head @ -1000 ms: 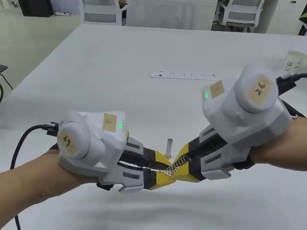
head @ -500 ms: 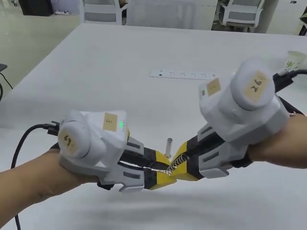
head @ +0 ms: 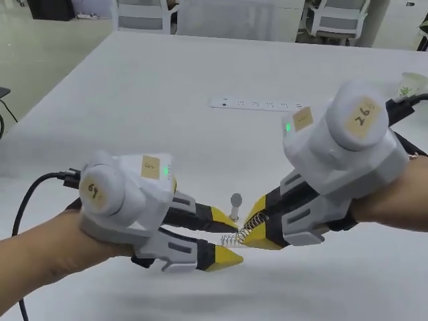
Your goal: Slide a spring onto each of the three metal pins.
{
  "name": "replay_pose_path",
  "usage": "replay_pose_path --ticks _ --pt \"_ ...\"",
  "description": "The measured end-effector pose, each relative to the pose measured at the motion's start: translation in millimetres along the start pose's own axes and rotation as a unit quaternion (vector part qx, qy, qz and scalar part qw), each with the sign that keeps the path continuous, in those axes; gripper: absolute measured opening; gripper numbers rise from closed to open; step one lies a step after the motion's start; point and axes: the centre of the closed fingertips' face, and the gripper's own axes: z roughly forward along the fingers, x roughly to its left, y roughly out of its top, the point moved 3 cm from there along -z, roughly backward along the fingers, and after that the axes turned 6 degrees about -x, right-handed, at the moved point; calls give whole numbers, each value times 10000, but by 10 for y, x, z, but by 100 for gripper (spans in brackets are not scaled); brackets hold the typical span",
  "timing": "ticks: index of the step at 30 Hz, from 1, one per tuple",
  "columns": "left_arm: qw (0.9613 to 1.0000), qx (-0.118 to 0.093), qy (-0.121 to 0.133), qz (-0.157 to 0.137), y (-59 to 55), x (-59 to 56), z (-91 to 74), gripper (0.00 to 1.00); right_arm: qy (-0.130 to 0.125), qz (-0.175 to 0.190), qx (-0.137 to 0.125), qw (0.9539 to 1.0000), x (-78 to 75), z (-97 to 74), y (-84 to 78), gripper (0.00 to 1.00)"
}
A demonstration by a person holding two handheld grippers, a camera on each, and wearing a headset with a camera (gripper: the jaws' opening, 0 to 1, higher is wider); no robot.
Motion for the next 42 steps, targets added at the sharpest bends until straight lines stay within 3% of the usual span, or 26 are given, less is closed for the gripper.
replay_pose_path --ticks 5,13,22,34,42 --pt "9998 33 33 -185 -22 6 -41 25 -48 52 83 9999 -33 -19 -74 9" --pt "9996 70 138 -218 -42 64 -193 28 -118 159 132 9997 -77 -84 -165 9" --pt "9980 87 476 -399 -149 121 -399 31 -187 221 181 9994 -125 -116 -222 9" --pt "9921 -59 1010 -739 -297 179 -607 36 -338 335 226 9986 -224 -207 -308 9" --pt "9852 -114 1406 -977 -439 222 -717 39 -522 451 278 9972 -325 -337 -381 9"
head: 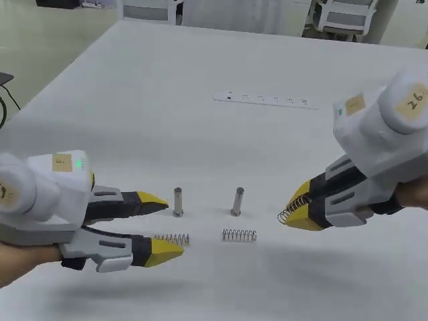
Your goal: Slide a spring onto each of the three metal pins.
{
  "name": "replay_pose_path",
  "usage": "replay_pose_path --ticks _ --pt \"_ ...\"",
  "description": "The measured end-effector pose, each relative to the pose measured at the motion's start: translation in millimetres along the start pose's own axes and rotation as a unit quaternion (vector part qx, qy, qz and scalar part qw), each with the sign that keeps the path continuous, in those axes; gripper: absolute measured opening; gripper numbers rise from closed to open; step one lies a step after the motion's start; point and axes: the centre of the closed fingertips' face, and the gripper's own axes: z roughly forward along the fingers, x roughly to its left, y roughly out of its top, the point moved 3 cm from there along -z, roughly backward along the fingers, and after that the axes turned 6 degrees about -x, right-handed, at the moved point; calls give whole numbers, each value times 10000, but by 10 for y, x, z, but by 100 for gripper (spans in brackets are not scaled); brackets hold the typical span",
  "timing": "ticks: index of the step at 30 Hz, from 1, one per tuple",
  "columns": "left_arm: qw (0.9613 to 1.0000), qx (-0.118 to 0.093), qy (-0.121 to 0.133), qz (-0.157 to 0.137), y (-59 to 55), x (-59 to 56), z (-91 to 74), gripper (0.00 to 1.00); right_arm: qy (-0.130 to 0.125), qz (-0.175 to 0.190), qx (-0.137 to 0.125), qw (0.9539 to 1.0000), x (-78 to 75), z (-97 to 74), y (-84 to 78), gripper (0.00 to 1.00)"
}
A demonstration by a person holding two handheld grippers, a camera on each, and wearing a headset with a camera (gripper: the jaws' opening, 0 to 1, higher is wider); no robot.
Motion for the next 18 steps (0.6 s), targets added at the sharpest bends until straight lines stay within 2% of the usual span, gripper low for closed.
replay_pose_path --ticks 8,18 --pt "9994 -118 292 -142 -23 79 -43 42 -136 50 98 9998 -125 -101 -54 9" --pt "9984 -201 472 -233 -32 81 -39 49 -405 107 269 9988 -366 -245 -144 9"
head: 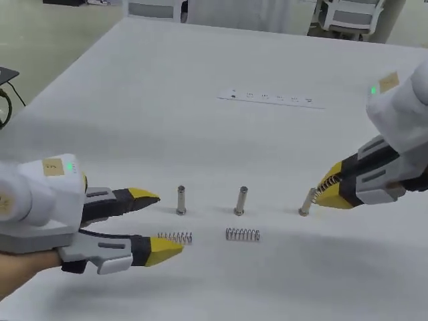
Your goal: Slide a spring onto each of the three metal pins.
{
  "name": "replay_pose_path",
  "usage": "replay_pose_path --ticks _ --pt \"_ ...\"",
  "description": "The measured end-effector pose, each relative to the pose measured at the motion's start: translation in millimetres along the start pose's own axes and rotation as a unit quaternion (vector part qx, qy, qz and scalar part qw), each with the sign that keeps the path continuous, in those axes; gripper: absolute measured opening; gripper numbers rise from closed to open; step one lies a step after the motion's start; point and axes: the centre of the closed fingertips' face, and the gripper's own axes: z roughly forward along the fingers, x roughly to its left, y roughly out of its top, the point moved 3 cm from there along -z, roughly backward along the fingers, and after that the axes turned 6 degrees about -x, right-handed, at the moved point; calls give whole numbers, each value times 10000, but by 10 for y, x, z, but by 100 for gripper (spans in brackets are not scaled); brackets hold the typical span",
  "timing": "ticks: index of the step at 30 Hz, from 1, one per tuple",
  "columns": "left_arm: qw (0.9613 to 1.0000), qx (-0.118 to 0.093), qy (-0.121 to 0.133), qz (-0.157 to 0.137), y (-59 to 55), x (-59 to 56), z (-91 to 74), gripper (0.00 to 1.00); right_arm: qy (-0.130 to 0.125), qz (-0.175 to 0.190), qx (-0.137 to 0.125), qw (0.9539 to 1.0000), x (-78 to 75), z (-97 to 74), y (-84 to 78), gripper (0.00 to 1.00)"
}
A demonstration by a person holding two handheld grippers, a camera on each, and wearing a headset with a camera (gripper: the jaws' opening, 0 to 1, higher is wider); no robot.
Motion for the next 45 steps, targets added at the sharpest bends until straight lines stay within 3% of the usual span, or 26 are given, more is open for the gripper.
replay_pose_path --ticks 10,18,31,45 --pt "9999 -19 127 -69 -6 14 -8 57 -229 -57 340 9991 -264 18 -105 9" --pt "9997 -8 210 -148 -18 28 -20 63 -152 -143 585 9981 -410 144 -114 9" --pt "9995 -35 241 -208 -9 19 -23 71 65 -167 946 9953 -493 292 -226 9" --pt "9995 -51 197 -226 -1 -1 -5 74 157 -113 1068 9941 -529 361 -292 9"
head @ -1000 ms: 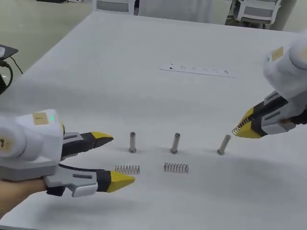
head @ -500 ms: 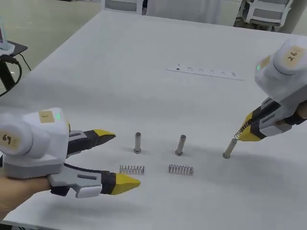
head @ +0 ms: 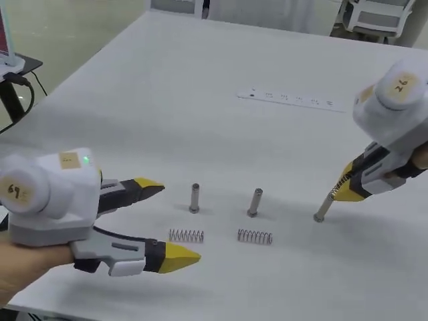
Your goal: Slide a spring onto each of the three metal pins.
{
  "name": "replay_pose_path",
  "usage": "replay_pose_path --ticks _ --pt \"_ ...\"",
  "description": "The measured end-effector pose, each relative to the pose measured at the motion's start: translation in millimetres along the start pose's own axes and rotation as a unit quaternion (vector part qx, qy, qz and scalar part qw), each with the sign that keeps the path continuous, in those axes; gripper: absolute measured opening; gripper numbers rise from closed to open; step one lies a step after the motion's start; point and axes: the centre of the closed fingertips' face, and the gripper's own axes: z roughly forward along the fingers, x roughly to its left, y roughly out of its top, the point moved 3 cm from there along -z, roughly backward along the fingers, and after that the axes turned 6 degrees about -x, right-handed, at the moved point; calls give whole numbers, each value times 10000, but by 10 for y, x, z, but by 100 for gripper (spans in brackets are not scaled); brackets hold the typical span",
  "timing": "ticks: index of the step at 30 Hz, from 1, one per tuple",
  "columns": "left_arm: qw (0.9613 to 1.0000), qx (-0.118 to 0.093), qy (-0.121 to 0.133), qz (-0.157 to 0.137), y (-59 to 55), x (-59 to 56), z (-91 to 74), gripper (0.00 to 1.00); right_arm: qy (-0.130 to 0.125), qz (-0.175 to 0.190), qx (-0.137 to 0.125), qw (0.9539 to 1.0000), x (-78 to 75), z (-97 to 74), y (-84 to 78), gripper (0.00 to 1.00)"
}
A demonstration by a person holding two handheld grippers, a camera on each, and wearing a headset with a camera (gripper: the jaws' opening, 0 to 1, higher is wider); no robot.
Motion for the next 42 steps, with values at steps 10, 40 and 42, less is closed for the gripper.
replay_pose_path --ticks 10,40,42 --pt "10000 7 0 21 0 4 1 72 124 47 79 9999 14 128 -33 9" --pt "10000 29 4 38 -12 18 -9 70 313 221 242 9990 87 515 -165 9" --pt "10000 26 6 36 -12 18 -9 70 309 229 247 9990 83 513 -166 9"
